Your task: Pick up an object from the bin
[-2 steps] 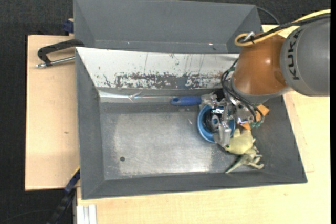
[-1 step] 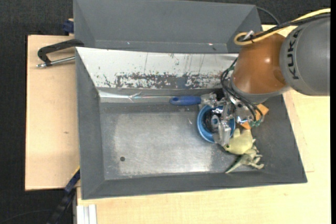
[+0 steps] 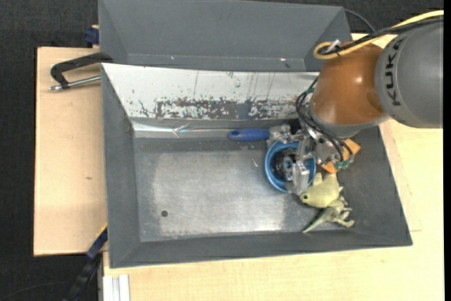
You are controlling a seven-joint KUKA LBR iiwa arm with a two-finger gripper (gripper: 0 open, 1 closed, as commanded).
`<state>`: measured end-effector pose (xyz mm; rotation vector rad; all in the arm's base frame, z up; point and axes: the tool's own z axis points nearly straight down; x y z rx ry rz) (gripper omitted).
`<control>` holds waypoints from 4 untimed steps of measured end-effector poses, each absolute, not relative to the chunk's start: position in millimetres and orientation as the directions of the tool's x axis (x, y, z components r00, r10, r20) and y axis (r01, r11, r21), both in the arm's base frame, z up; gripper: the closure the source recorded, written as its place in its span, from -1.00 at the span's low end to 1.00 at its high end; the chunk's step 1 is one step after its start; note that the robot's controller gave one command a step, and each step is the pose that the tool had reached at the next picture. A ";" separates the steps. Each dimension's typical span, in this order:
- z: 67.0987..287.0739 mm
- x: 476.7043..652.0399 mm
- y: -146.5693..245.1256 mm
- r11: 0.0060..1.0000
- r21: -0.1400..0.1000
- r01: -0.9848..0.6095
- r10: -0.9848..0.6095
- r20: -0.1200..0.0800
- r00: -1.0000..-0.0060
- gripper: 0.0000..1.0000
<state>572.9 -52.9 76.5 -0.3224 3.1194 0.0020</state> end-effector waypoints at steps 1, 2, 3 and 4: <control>77.8 574.2 -52.1 0.979 0.001 -0.204 -0.204 -0.005 -0.979 -1.00; 78.0 574.6 -51.1 0.979 0.002 -0.204 -0.204 -0.005 -0.979 1.00; 121.3 577.1 -50.5 0.979 -0.001 -0.203 -0.203 -0.010 -0.979 1.00; 136.5 579.1 -50.3 0.979 -0.001 -0.202 -0.202 -0.008 -0.979 1.00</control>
Offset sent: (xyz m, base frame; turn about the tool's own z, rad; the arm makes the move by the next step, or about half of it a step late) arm 0.0000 0.0000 0.0000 0.0000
